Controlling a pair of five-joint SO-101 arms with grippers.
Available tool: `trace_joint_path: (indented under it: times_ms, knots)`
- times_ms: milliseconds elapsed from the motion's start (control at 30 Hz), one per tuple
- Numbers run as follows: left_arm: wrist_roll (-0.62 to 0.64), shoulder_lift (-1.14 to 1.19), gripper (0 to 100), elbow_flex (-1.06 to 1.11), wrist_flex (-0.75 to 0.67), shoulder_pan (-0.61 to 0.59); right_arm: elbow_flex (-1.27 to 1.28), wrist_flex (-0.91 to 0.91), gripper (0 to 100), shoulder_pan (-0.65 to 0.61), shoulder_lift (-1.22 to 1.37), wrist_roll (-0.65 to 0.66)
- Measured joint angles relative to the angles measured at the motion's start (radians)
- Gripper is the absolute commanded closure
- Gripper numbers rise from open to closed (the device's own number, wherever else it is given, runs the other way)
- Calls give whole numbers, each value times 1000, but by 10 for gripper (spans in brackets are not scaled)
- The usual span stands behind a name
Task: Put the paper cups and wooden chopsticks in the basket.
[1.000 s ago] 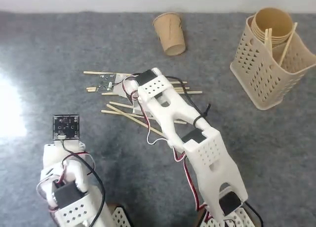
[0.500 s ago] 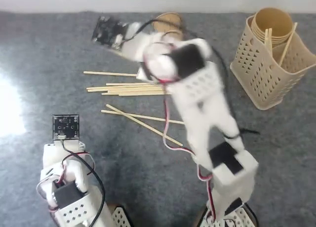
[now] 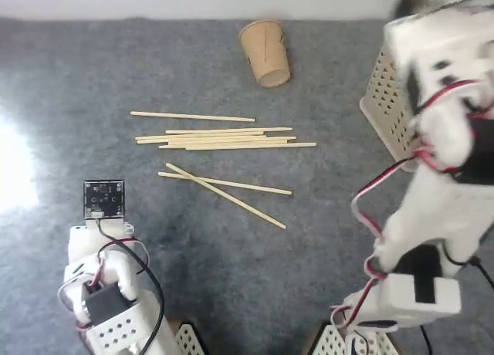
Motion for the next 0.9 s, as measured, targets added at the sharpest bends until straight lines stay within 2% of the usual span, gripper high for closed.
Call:
trace_joint_path:
  times_ms: [200,300,533,767,900]
  knots:
    - [0,0,985,0,0,0,0,-121,991,137,114,-166]
    - [0,0,985,0,0,0,0,-176,991,164,206,-216]
    - [0,0,985,6,-20,2,2,-288,991,172,356,-232]
    - [0,0,985,6,-23,2,2,-334,991,262,505,-232]
    - [-3,0,985,23,-25,52,2,-334,991,293,569,-232]
